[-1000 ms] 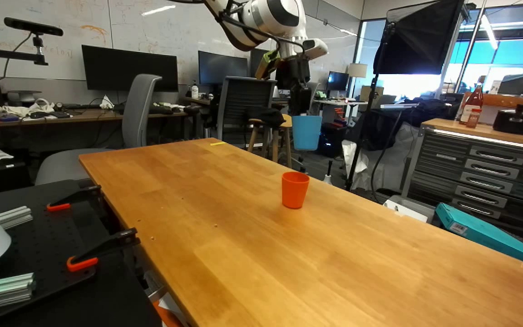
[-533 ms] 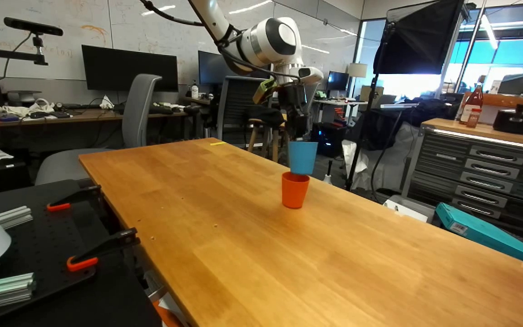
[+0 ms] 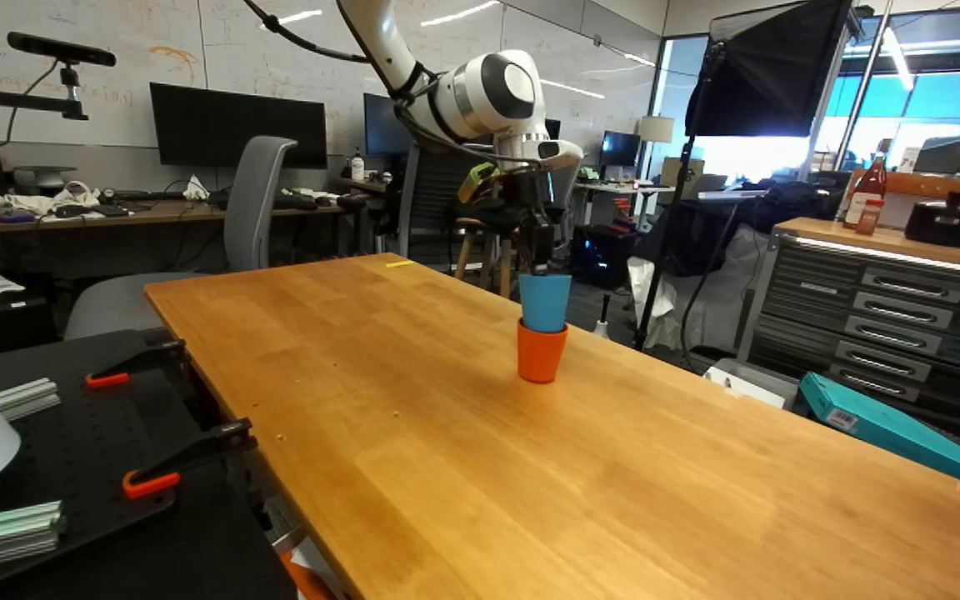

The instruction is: Put the light blue cup inside the orange cup

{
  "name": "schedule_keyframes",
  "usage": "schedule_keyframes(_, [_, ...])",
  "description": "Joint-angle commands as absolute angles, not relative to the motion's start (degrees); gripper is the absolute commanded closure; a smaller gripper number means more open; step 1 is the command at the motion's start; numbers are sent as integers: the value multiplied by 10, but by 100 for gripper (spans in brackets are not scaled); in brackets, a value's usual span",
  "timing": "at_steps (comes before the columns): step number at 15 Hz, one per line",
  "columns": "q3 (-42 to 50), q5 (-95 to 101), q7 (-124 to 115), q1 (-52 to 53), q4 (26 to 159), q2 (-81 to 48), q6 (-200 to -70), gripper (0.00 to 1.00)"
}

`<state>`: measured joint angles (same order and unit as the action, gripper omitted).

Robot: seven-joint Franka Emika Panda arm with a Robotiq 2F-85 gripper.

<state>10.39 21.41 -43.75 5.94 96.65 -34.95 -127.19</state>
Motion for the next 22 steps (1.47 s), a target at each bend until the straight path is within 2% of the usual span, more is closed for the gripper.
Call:
schedule_keyframes(1, [97,181,-436,61,970,-328,-1242,54])
schedule_keyframes(5, [64,102,-388,46,965,-278,-1165,24])
schedule_keyframes(8, [36,45,-298,38,938,-232,-1060,1])
schedule_keyframes(13, [13,3,-165,34,831,-202,-875,0])
schedule_keyframes(16, [3,-1,-86,34,783,-197,-805,0])
schedule_keyframes(19, [-8,8,-8,36,763,-197,-770,0])
schedule_keyframes(22, [-14,34,31,45,773,-185,-809,0])
